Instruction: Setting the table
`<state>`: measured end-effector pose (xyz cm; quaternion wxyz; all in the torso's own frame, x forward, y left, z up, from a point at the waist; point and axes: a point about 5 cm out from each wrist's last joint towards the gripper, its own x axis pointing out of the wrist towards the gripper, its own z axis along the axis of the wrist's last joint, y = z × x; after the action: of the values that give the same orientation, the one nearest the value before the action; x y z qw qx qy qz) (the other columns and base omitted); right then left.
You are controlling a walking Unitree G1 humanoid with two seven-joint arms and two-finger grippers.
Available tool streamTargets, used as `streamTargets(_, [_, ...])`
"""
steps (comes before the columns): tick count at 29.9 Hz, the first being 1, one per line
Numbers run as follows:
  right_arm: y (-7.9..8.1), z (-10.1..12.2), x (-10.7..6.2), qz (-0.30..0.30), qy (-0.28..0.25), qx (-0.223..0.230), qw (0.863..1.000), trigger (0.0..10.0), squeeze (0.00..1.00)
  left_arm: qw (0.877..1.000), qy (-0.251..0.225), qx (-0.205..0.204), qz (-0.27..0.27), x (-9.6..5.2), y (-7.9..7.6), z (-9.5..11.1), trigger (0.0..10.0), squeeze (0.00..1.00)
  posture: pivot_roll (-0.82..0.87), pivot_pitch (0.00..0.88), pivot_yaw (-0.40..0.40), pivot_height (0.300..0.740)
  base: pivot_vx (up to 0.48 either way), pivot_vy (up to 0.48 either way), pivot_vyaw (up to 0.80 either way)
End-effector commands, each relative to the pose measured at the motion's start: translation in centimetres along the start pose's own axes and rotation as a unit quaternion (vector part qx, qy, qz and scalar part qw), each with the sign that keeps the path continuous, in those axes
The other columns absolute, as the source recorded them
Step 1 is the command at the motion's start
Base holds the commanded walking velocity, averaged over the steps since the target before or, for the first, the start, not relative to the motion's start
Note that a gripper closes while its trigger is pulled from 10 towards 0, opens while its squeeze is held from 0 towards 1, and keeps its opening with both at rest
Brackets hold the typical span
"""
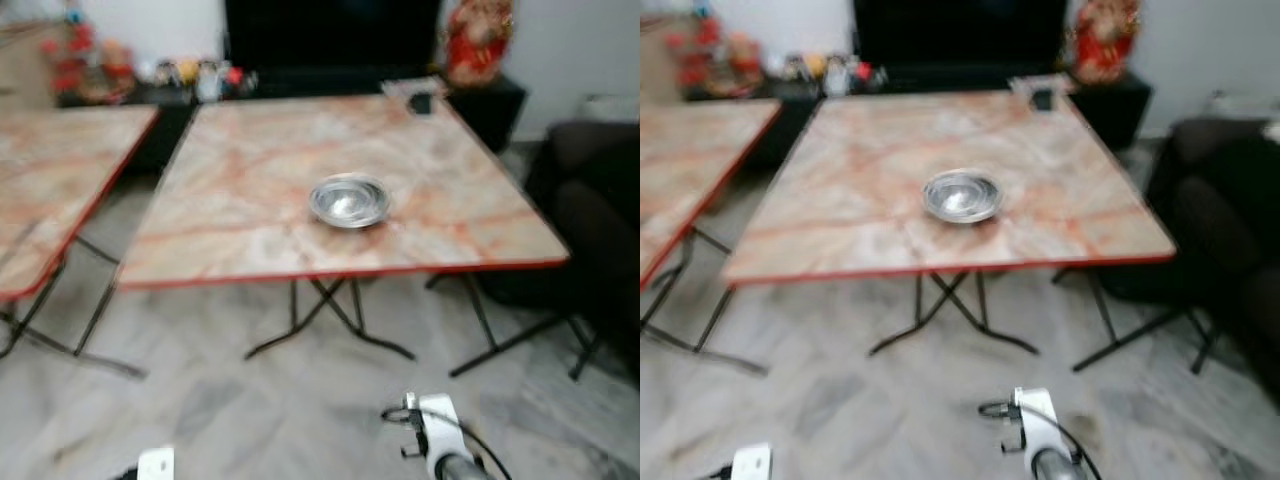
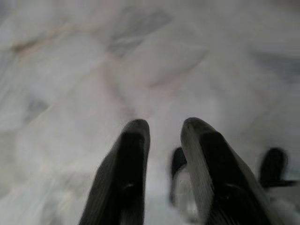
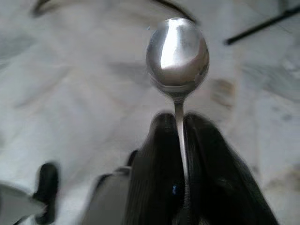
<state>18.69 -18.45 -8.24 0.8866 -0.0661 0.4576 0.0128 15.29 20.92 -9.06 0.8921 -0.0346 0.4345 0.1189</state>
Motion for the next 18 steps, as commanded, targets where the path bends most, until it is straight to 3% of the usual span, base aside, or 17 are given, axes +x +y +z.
streamTargets(1, [0.4, 0.7, 0.1, 0.003, -0.007, 0.007, 1.000, 10.0, 0.00, 1.000, 0.008, 0.000, 0.004, 0.0, 0.4, -0.1, 10.0, 0.00, -0.02, 0.000, 0.010, 0.732, 0.371, 0.000, 0.00])
streamTargets(11, [-0.1, 0.3, 0.1, -0.012, 0.000, 0.020, 1.000, 10.0, 0.00, 1.000, 0.003, 0.011, -0.009, 0.3, -0.2, 0.9, 10.0, 0.00, -0.05, 0.000, 0.022, 0.732, 0.326, 0.000, 0.00])
streamTargets(18, [0.2, -0.2, 0.0, -0.006, 0.008, 0.018, 1.000, 10.0, 0.00, 1.000, -0.001, 0.008, -0.012, 0.4, -0.6, 1.2, 10.0, 0.00, -0.05, 0.000, 0.017, 0.732, 0.000, 0.000, 0.00])
